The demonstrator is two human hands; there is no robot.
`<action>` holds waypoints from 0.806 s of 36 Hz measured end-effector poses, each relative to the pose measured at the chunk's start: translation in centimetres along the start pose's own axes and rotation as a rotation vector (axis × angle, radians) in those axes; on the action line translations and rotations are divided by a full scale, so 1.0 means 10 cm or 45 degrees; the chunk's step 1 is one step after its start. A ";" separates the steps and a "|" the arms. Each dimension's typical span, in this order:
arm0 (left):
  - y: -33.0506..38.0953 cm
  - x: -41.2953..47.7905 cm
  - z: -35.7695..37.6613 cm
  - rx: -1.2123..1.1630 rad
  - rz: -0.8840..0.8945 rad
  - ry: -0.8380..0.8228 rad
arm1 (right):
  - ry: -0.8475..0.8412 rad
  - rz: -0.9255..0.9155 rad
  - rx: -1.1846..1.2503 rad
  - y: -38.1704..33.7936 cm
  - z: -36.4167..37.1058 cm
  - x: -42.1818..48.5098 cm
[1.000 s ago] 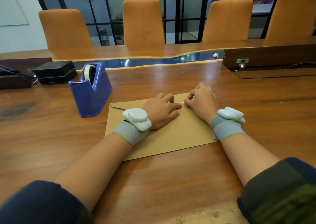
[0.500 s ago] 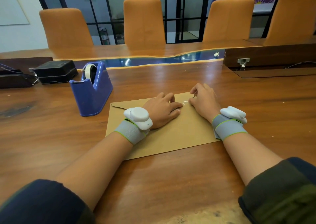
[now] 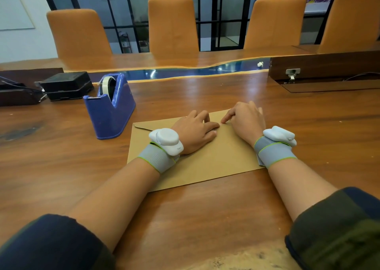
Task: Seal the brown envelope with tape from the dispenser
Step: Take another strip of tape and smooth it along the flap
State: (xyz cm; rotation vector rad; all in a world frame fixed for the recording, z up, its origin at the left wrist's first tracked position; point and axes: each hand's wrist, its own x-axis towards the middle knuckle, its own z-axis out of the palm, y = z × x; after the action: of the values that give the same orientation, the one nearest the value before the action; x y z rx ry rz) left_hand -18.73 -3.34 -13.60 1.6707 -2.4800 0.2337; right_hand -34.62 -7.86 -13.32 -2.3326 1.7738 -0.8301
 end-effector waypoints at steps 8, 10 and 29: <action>0.01 0.00 0.00 0.018 -0.002 0.013 | -0.009 0.050 -0.016 0.02 0.02 0.02; 0.01 0.00 0.01 0.024 -0.005 0.012 | -0.018 0.024 -0.046 0.01 0.02 0.01; -0.12 -0.08 -0.13 -0.202 -0.107 -0.157 | -0.114 -0.118 -0.123 -0.11 0.00 -0.04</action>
State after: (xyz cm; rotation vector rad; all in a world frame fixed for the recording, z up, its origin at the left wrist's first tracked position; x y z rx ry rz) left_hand -17.23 -2.79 -12.41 1.7665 -2.4323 -0.0762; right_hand -33.70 -7.12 -13.06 -2.4871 1.7190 -0.6535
